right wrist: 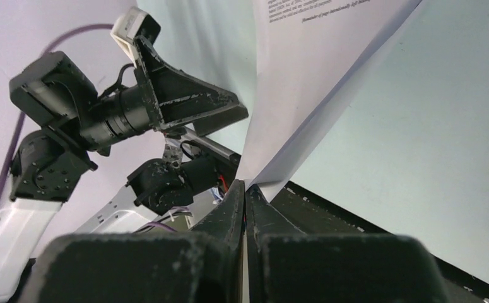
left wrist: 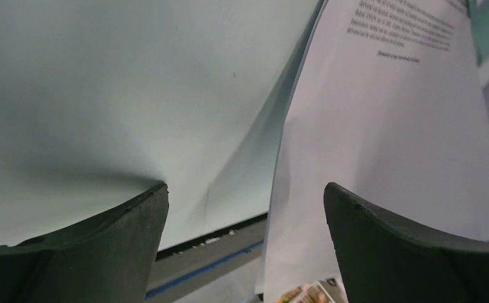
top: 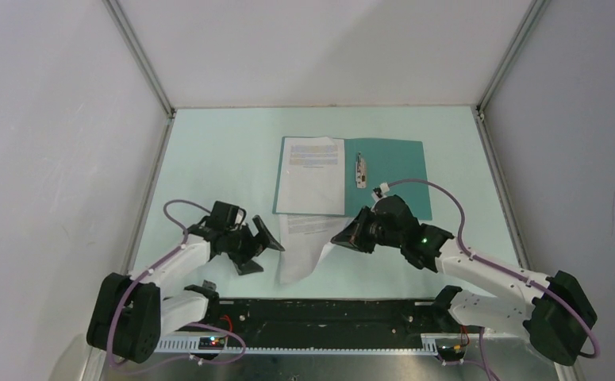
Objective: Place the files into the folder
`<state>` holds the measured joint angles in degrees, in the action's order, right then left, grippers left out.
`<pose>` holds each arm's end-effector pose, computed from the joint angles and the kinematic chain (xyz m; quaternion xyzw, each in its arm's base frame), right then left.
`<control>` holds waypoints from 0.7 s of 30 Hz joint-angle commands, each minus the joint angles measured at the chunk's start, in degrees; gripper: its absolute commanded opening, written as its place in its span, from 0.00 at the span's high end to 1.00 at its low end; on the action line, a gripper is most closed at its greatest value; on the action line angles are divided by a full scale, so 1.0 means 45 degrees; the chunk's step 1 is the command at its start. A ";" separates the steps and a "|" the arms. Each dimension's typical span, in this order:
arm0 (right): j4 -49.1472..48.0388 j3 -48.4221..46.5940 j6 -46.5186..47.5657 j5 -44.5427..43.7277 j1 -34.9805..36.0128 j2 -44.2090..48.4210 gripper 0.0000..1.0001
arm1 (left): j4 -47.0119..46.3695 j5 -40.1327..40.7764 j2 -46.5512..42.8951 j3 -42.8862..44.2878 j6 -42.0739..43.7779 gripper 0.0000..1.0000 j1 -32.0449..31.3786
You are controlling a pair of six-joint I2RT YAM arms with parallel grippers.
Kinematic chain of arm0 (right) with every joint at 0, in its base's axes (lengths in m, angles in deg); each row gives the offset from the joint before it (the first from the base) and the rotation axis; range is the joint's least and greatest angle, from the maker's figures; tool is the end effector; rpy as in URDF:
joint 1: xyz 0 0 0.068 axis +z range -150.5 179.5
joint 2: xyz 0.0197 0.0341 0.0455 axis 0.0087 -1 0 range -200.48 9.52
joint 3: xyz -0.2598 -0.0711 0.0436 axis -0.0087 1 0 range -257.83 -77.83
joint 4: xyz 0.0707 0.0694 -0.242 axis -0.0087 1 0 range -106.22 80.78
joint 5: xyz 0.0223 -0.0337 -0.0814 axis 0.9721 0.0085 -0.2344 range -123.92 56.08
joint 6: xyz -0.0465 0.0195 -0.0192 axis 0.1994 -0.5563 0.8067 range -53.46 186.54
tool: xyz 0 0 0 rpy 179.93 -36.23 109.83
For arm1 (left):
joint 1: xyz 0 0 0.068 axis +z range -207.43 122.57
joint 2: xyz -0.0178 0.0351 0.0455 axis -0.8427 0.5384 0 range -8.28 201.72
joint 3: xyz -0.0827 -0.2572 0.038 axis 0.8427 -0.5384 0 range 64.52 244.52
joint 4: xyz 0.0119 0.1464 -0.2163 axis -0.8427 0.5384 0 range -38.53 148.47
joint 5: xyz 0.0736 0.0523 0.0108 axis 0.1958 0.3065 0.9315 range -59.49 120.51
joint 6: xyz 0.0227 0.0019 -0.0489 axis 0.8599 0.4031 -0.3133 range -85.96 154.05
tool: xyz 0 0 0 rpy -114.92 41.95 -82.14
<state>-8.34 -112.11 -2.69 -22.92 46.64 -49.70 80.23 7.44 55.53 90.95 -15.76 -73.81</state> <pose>0.1473 0.1687 0.2324 0.1224 0.8666 0.4492 0.1796 0.1666 -0.0635 0.1517 -0.2361 0.9300 -0.2745 0.0629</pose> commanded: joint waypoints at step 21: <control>0.1388 -0.0429 0.0260 0.0211 -0.0206 0.1240 1.00 | -0.6110 -0.1015 0.0138 -0.2712 -0.8489 0.07 -0.1874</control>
<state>-3.03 -112.35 -1.93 -21.61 45.98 -46.75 60.14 1.82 52.73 79.21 -49.81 -80.45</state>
